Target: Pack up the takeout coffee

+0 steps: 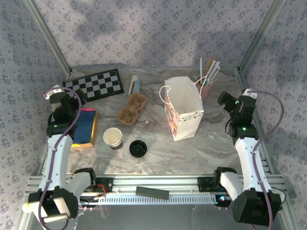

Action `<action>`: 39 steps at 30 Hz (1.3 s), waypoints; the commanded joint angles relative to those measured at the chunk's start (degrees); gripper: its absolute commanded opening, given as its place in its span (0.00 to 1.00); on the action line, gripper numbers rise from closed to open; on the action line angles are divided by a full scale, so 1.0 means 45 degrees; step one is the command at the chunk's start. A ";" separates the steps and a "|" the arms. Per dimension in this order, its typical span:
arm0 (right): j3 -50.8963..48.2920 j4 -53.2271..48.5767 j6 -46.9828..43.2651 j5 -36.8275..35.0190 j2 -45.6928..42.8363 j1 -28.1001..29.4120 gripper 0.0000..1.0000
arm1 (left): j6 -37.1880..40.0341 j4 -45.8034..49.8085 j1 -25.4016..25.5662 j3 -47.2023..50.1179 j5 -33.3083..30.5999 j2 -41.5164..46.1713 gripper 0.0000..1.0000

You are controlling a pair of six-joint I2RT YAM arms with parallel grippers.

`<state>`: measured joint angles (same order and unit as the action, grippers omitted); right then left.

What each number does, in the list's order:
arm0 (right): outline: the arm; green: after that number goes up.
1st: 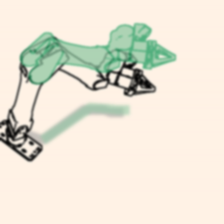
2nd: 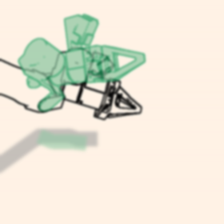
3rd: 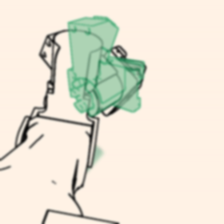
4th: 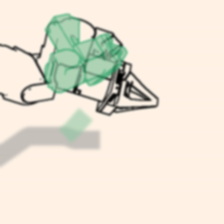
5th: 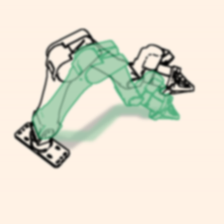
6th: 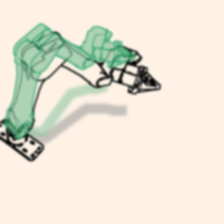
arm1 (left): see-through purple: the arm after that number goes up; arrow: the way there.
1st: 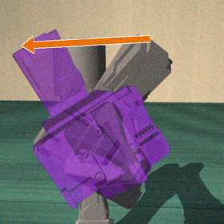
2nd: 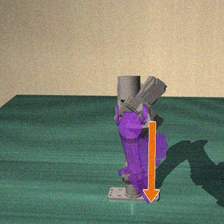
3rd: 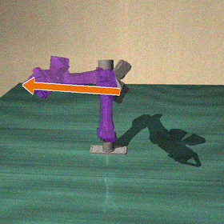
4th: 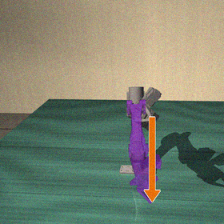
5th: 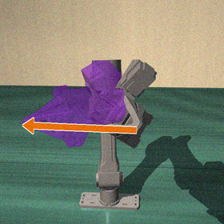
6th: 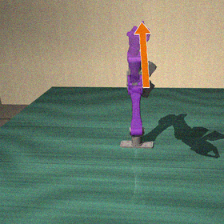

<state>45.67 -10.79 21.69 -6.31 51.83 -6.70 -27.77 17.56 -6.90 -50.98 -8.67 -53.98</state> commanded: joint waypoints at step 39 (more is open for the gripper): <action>1.1762 -0.9009 -0.0368 -0.2882 0.9502 1.6329 0.89 | -0.3215 0.8401 0.5204 -0.1109 0.0314 0.1435 0.96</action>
<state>95.61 -49.80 19.09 -23.42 92.92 66.41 -41.60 52.07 16.21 -55.68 -5.87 -49.87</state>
